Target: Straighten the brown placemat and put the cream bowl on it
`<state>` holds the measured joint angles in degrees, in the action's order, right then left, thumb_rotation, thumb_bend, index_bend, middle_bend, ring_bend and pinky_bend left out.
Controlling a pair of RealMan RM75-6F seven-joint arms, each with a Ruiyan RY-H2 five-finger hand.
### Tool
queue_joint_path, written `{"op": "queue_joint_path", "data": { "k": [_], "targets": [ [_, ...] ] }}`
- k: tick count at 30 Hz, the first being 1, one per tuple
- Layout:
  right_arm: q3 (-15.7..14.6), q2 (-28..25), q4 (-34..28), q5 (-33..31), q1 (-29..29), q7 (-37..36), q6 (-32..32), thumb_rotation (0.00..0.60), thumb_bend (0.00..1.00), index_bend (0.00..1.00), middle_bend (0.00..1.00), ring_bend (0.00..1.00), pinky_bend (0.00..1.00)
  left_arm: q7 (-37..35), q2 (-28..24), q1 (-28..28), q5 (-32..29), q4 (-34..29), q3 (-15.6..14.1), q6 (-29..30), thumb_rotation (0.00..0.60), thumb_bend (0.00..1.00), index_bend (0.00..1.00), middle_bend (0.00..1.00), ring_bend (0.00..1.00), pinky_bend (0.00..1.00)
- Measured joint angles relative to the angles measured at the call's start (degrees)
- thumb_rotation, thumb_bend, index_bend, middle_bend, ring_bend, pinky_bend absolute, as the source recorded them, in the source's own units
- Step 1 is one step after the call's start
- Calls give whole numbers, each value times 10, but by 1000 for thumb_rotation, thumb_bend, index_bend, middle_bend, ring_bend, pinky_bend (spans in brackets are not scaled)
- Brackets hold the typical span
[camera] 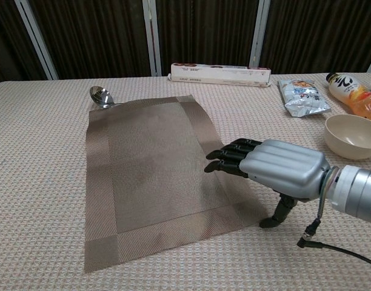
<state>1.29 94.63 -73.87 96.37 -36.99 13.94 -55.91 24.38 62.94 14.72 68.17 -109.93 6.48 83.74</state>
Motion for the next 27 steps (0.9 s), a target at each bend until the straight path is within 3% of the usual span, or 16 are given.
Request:
{"op": "queue_joint_path", "data": {
  "k": [13, 27],
  "targets": [
    [4, 12, 8, -18, -6, 11, 1, 600, 0, 111, 0, 0, 0, -5, -4, -3, 2, -2, 2, -5, 600, 0, 0, 0, 0, 0],
    [-8, 44, 74, 4, -9, -21, -37, 600, 6, 116, 0, 0, 0, -11, -5, -3, 0, -1, 5, -11, 600, 0, 0, 0, 0, 0]
  ]
}}
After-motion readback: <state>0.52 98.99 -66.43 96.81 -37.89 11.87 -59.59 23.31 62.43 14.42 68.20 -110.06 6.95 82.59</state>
